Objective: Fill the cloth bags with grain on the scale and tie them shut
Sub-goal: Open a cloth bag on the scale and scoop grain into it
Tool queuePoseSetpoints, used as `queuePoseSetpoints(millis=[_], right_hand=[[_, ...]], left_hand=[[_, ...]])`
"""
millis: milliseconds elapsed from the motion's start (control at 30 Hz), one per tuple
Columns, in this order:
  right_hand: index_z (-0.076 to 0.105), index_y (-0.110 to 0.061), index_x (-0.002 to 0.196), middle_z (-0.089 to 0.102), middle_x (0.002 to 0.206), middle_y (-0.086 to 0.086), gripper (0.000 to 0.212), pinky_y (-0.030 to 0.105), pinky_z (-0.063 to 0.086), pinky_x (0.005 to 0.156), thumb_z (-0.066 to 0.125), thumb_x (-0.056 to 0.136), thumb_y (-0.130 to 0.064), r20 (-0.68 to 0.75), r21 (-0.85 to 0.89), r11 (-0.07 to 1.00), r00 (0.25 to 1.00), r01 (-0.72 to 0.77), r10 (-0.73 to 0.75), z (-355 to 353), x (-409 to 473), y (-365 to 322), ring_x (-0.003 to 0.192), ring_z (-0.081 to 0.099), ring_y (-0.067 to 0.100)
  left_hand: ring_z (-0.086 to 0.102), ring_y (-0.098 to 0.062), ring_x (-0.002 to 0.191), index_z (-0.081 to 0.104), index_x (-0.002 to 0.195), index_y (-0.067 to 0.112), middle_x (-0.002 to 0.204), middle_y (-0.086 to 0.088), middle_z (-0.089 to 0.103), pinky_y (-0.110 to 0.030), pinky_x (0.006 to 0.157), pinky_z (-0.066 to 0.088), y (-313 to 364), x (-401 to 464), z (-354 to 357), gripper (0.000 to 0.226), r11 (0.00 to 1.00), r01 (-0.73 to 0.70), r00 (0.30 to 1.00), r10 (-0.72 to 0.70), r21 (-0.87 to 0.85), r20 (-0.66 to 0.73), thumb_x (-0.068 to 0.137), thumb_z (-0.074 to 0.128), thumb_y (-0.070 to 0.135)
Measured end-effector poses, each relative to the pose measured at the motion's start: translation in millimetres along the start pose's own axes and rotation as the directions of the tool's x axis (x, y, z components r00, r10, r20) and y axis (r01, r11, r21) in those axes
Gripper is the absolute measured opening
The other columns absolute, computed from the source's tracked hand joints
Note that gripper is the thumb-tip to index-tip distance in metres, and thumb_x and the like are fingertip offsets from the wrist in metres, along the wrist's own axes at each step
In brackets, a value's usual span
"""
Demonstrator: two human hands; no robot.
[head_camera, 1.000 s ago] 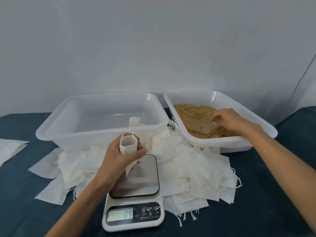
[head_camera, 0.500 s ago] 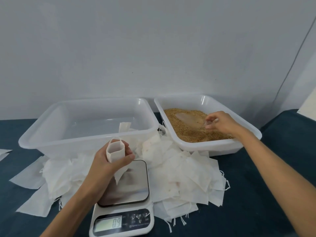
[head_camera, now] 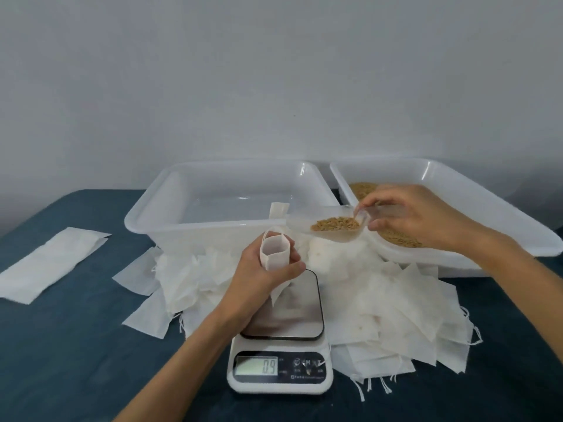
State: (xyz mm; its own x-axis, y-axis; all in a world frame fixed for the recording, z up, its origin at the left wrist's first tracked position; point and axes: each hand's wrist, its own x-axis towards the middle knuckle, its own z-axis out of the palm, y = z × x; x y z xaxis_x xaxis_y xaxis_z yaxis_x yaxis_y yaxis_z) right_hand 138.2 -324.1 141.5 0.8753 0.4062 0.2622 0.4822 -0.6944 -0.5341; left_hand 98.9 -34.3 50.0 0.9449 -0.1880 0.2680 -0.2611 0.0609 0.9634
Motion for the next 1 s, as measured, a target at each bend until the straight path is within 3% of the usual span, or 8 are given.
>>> queuePoseSetpoints(millis=[100, 233, 333, 467, 567, 667, 867, 1000], right_hand=[[0.072, -0.034, 0.109, 0.066, 0.107, -0.024, 0.030, 0.039, 0.051, 0.097, 0.079, 0.084, -0.019, -0.014, -0.084, 0.996, 0.999, 0.029, -0.030, -2, 0, -14, 0.105, 0.061, -0.007], [0.075, -0.026, 0.113, 0.065, 0.105, -0.015, 0.032, 0.035, 0.049, 0.091, 0.079, 0.084, -0.014, -0.017, -0.191, 0.979, 0.997, 0.073, -0.078, -7, 1, -27, 0.102, 0.062, 0.005], [0.074, -0.026, 0.114, 0.063, 0.103, -0.014, 0.034, 0.032, 0.048, 0.087, 0.079, 0.083, -0.012, -0.017, -0.277, 0.956, 0.994, 0.098, -0.107, -10, 3, -31, 0.099, 0.062, 0.012], [0.075, -0.028, 0.115, 0.063, 0.101, -0.016, 0.036, 0.034, 0.048, 0.080, 0.080, 0.082, -0.013, -0.007, -0.383, 0.914, 0.989, 0.137, -0.151, -14, 5, -36, 0.094, 0.062, 0.015], [0.076, -0.028, 0.114, 0.064, 0.098, -0.012, 0.037, 0.046, 0.049, 0.082, 0.082, 0.080, -0.013, 0.003, -0.439, 0.880, 0.980, 0.181, -0.200, -14, 6, -41, 0.088, 0.063, 0.023], [0.075, -0.029, 0.114, 0.063, 0.097, -0.014, 0.037, 0.041, 0.044, 0.087, 0.082, 0.080, -0.014, 0.007, -0.462, 0.865, 0.976, 0.197, -0.218, -15, 7, -44, 0.085, 0.062, 0.025], [0.074, -0.033, 0.115, 0.058, 0.097, -0.019, 0.038, 0.038, 0.035, 0.096, 0.081, 0.080, -0.017, -0.001, -0.515, 0.835, 0.974, 0.195, -0.228, -17, 9, -51, 0.086, 0.058, 0.022], [0.073, -0.036, 0.116, 0.057, 0.099, -0.021, 0.038, 0.034, 0.030, 0.100, 0.079, 0.083, -0.019, 0.000, -0.545, 0.816, 0.974, 0.191, -0.228, -19, 9, -53, 0.093, 0.053, 0.019]], left_hand=[[0.063, -0.014, 0.077, 0.060, 0.096, -0.001, 0.085, -0.001, 0.068, -0.025, 0.068, 0.054, -1, 0, -1, 0.025, 1.000, -0.009, 1.000, 0.009, 0.030, 0.000, 0.084, 0.081, -0.002], [0.064, -0.015, 0.079, 0.060, 0.100, 0.000, 0.086, -0.002, 0.069, -0.034, 0.072, 0.057, 0, -1, 0, 0.029, 0.999, -0.008, 1.000, 0.008, 0.041, 0.002, 0.083, 0.083, 0.003], [0.066, -0.018, 0.082, 0.062, 0.104, 0.004, 0.088, -0.003, 0.071, -0.047, 0.079, 0.059, 1, -2, 2, 0.034, 0.999, 0.015, 1.000, -0.015, 0.034, 0.007, 0.079, 0.083, 0.012], [0.067, -0.016, 0.084, 0.063, 0.105, 0.006, 0.090, -0.004, 0.072, -0.049, 0.082, 0.058, -2, -2, 3, 0.032, 0.999, 0.047, 0.999, -0.047, 0.025, 0.023, 0.080, 0.083, 0.011], [0.067, -0.015, 0.083, 0.065, 0.104, 0.008, 0.089, -0.003, 0.072, -0.047, 0.082, 0.057, -2, -2, 4, 0.031, 0.998, 0.056, 0.998, -0.057, 0.025, 0.029, 0.079, 0.083, 0.011], [0.068, -0.015, 0.086, 0.065, 0.109, 0.005, 0.092, -0.004, 0.073, -0.052, 0.087, 0.058, -1, -3, 4, 0.033, 0.998, 0.066, 0.997, -0.067, 0.025, 0.032, 0.081, 0.083, 0.008], [0.068, -0.013, 0.086, 0.065, 0.113, 0.007, 0.099, -0.015, 0.072, -0.047, 0.082, 0.061, 1, -4, 4, 0.031, 0.998, 0.057, 0.997, -0.058, 0.033, 0.042, 0.086, 0.081, 0.004], [0.068, -0.014, 0.087, 0.066, 0.111, 0.012, 0.097, -0.010, 0.072, -0.045, 0.081, 0.061, 2, -5, 4, 0.030, 0.998, 0.059, 0.996, -0.060, 0.014, 0.059, 0.087, 0.081, 0.006]])
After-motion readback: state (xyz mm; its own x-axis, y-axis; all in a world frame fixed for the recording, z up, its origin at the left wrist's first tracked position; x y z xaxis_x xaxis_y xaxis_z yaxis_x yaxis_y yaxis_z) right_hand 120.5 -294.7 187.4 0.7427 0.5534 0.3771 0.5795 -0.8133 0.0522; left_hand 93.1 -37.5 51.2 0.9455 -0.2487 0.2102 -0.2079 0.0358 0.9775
